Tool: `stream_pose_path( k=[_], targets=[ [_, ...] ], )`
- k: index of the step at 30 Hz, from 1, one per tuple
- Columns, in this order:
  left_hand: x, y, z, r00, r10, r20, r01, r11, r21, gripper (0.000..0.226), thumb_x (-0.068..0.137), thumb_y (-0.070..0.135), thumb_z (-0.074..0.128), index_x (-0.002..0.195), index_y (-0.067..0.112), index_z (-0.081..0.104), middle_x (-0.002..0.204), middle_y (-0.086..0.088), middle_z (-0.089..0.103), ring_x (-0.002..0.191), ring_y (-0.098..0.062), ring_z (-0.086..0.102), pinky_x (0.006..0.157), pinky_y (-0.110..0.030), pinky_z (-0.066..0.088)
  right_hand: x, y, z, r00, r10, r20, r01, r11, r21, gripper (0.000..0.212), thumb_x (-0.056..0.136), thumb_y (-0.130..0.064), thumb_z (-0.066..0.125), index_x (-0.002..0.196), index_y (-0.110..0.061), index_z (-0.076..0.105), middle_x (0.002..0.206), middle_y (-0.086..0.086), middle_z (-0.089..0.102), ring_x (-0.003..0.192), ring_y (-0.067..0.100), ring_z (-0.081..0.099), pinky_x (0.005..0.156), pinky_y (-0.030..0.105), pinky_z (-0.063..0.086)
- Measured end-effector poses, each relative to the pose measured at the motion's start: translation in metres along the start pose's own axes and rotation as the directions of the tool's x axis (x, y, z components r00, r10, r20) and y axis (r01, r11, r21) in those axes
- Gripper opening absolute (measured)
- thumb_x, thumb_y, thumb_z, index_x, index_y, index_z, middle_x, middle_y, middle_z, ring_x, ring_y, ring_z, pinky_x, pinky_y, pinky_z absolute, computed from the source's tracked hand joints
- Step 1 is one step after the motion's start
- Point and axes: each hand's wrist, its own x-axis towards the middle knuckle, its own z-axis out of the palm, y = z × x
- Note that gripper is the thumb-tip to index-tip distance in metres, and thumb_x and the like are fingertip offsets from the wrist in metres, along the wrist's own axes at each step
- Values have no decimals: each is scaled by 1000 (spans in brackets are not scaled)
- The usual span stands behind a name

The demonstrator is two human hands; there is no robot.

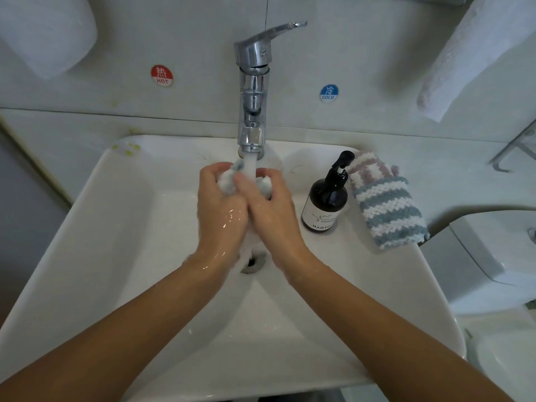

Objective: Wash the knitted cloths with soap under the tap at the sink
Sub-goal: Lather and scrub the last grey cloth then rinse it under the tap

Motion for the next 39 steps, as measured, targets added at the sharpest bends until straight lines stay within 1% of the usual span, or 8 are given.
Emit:
stream_pose_path(
  k=[3,8,14,17,22,30,34,39],
  targets=[
    [-3,3,2,998,-14,57,14,1000,-14,41,85,3,57,120,24,52,97,7,63,88,-8,65,69,-25,54,3,-2,-6,999,6,-49,-3,998,64,3,94,-34,56,96,-36,55,90,-4,67,86,14,67,72,32,57],
    [-4,-3,6,998,14,59,-21,992,125,17,94,43,48,105,32,53,93,12,64,87,-5,63,77,-34,53,3,-1,-6,998,33,-48,-29,996,89,25,91,-13,53,102,-35,59,100,3,69,92,19,68,82,43,58],
    [-2,-18,6,995,96,22,-99,960,262,29,99,48,42,90,25,58,77,7,64,72,-2,63,63,-26,50,0,1,5,991,85,-101,-70,987,147,23,91,-49,48,89,-31,62,89,-7,69,92,13,66,87,43,54],
    [-6,-18,10,996,88,7,-86,953,292,28,99,45,43,82,27,57,70,9,59,66,10,59,52,-9,42,1,4,8,984,74,-161,-47,984,170,29,93,-46,48,70,-31,59,69,-9,63,75,14,63,78,42,53],
    [-3,-13,12,993,95,-70,-71,954,293,43,97,36,49,58,21,56,49,6,54,44,-3,53,43,-17,38,9,4,7,980,95,-177,-77,991,107,43,91,-36,53,50,-25,50,54,-8,52,59,13,53,60,36,43],
    [4,-9,8,981,140,-132,-128,987,98,29,101,31,46,75,22,55,68,6,59,59,3,58,55,-12,43,2,6,6,992,108,-68,-106,994,33,17,92,-52,48,101,-37,50,97,-8,68,91,10,67,85,44,56],
    [7,-4,6,975,170,-142,-158,983,93,5,98,17,51,97,22,51,81,15,55,65,12,54,58,-8,41,4,6,2,990,132,-57,-125,986,110,18,93,-44,54,108,-38,47,97,-10,64,90,8,65,88,42,56],
    [3,-8,8,992,124,25,-126,985,116,15,94,16,55,103,28,50,95,6,61,76,2,60,65,-19,54,3,6,-2,977,97,-189,-63,982,177,17,97,-26,51,107,-40,46,95,-9,60,82,9,62,82,39,56]
  ],
)
